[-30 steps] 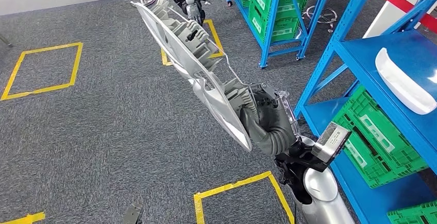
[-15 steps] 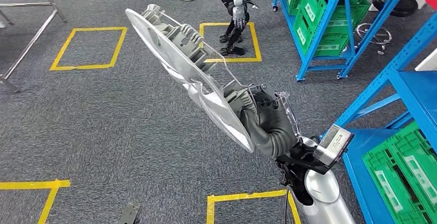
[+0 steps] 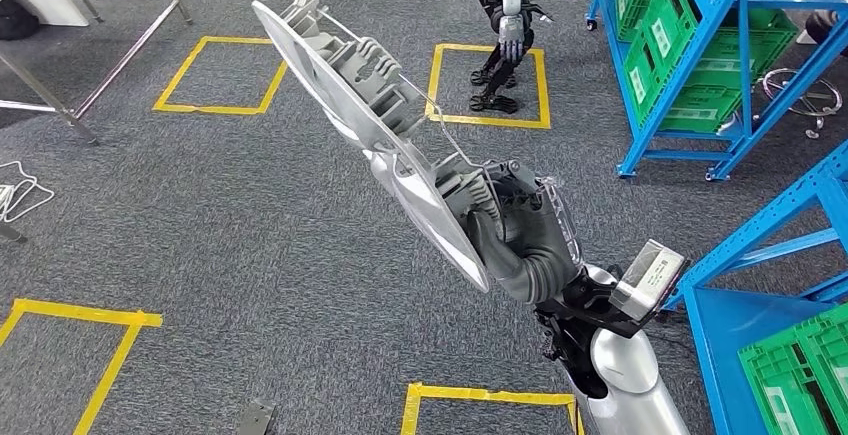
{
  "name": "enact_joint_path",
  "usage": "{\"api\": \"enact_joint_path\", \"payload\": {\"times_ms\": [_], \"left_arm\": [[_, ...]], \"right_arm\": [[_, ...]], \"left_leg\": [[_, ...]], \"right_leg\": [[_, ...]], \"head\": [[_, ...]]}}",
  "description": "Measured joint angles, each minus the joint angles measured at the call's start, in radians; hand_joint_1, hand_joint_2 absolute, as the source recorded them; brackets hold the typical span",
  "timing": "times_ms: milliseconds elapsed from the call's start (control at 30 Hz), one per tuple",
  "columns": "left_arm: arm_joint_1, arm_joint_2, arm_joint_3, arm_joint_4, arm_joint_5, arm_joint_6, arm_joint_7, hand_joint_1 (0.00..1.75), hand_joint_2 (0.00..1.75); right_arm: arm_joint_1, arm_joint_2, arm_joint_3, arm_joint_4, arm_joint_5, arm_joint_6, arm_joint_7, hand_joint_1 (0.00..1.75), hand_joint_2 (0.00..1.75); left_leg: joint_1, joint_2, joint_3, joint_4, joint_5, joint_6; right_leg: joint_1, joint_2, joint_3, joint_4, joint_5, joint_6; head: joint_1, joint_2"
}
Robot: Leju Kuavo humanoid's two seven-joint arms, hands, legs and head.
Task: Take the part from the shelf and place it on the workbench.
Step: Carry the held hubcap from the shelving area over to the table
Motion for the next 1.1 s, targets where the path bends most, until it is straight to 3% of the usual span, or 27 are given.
{"api": "enact_joint_path", "payload": {"times_ms": [67,100,133,200,233,267,333,400,433,533,800,867,933,967,1033,1067,1100], "left_arm": [[-0.004,0.006,0.002,0.001,0.0,-0.002,0.0,0.0,1.75],[-0.007,0.01,0.004,0.001,0.0,-0.003,0.0,0.0,1.75],[-0.01,0.012,0.004,0.002,0.0,-0.003,0.0,0.0,1.75],[-0.009,0.013,0.005,0.003,0.0,-0.005,0.0,0.0,1.75],[-0.008,0.013,0.005,0.004,-0.001,-0.007,0.001,0.0,1.75],[-0.009,0.011,0.005,0.005,-0.001,-0.009,0.001,0.0,1.75],[-0.013,0.005,0.005,0.006,-0.002,-0.015,0.001,0.0,1.75],[-0.015,0.0,0.005,0.007,-0.002,-0.017,0.001,0.0,1.75],[-0.014,-0.002,0.005,0.008,-0.002,-0.017,0.002,0.0,1.75],[-0.014,-0.003,0.005,0.009,-0.002,-0.017,0.003,0.0,1.75],[-0.014,-0.003,0.005,0.009,-0.002,-0.017,0.003,0.0,1.75],[-0.014,-0.003,0.005,0.009,-0.002,-0.017,0.003,0.0,1.75],[-0.015,-0.003,0.005,0.01,-0.003,-0.017,0.003,0.0,1.75],[-0.015,-0.002,0.005,0.01,-0.003,-0.016,0.003,0.0,1.75],[-0.011,-0.001,0.005,0.013,-0.003,-0.015,0.003,0.0,1.75],[-0.009,-0.002,0.005,0.015,-0.003,-0.014,0.003,0.0,1.75],[-0.009,-0.003,0.005,0.017,-0.003,-0.014,0.003,0.0,1.75]], "right_arm": [[0.0,0.001,0.0,0.0,0.0,0.002,0.0,1.75,1.75],[0.001,0.001,0.0,0.0,0.0,0.003,0.0,1.75,1.75],[0.001,0.001,0.0,0.0,0.0,0.003,0.0,1.75,1.75],[0.0,0.003,0.0,-0.001,0.0,0.003,0.001,1.75,1.75],[0.0,0.003,0.0,-0.001,0.0,0.003,0.001,1.75,1.75],[-0.001,0.002,0.0,-0.001,0.0,0.003,0.0,1.75,1.75],[0.0,-0.002,-0.002,0.0,0.0,0.003,-0.001,1.75,1.75],[0.002,-0.006,-0.002,0.001,-0.001,0.003,-0.001,1.75,1.75],[0.002,-0.007,-0.002,0.002,-0.001,0.003,0.0,1.75,1.75],[0.002,-0.009,-0.002,0.002,0.0,0.003,0.001,1.75,1.75],[0.002,-0.009,-0.001,0.003,0.0,0.003,0.002,1.75,1.75],[0.002,-0.01,-0.001,0.004,0.0,0.003,0.002,1.75,1.75],[0.002,-0.011,0.0,0.005,0.0,0.003,0.002,1.75,1.75],[0.001,-0.011,0.0,0.006,0.0,0.003,0.001,1.75,1.75],[-0.001,-0.009,0.0,0.008,-0.001,0.004,0.0,1.75,1.75],[-0.002,-0.007,0.0,0.008,-0.001,0.004,0.0,1.75,1.75],[-0.004,-0.004,0.001,0.009,-0.001,0.004,0.0,1.75,1.75]], "left_leg": [[-0.03,0.053,0.063,-0.12,0.041,0.031],[-0.042,0.07,0.079,-0.152,0.045,0.041],[-0.048,0.073,0.082,-0.161,0.041,0.046],[-0.045,0.043,0.097,-0.186,0.05,0.049],[-0.039,0.029,0.111,-0.205,0.057,0.05],[-0.032,0.013,0.124,-0.222,0.065,0.05],[-0.022,-0.019,0.136,-0.238,0.072,0.049],[-0.016,-0.052,0.137,-0.236,0.07,0.044],[-0.012,-0.069,0.137,-0.233,0.067,0.04],[-0.003,-0.097,0.139,-0.226,0.061,0.03],[-0.002,-0.099,0.139,-0.225,0.061,0.029],[0.001,-0.107,0.138,-0.22,0.057,0.024],[0.007,-0.125,0.131,-0.2,0.045,0.009],[0.009,-0.135,0.125,-0.188,0.038,-0.001],[0.013,-0.155,0.11,-0.172,0.028,-0.015],[0.015,-0.133,0.1,-0.155,0.019,-0.02],[0.017,-0.1,0.053,-0.074,-0.011,-0.024]], "right_leg": [[0.005,-0.021,0.011,-0.004,-0.009,0.001],[0.006,-0.033,0.014,-0.007,-0.012,0.003],[0.007,-0.046,0.017,-0.011,-0.013,0.005],[0.009,-0.063,0.026,-0.021,-0.017,0.009],[0.008,-0.049,0.027,-0.015,-0.021,0.011],[0.008,-0.023,0.018,0.01,-0.032,0.012],[0.0,0.038,-0.046,0.126,-0.066,0.014],[-0.01,0.057,-0.119,0.235,-0.088,0.026],[-0.016,0.058,-0.133,0.241,-0.078,0.038],[-0.028,0.06,-0.123,0.189,-0.037,0.064],[-0.029,0.06,-0.12,0.181,-0.032,0.067],[-0.032,0.064,-0.103,0.141,-0.011,0.076],[-0.041,0.084,-0.068,0.06,0.022,0.087],[-0.043,0.095,-0.054,0.029,0.031,0.083],[-0.041,0.102,-0.04,0.0,0.035,0.061],[-0.039,0.091,-0.037,0.0,0.033,0.049],[-0.034,0.07,-0.033,-0.001,0.029,0.035]], "head": [[0.0,0.0],[0.0,0.0],[0.0,0.0],[0.0,0.0],[0.0,0.0],[0.002,0.0],[0.005,0.0],[0.006,0.0],[0.006,0.0],[0.006,0.0],[0.006,0.0],[0.006,0.0],[0.008,0.0],[0.008,0.0],[0.009,0.0],[0.007,0.0],[0.005,0.0]]}}
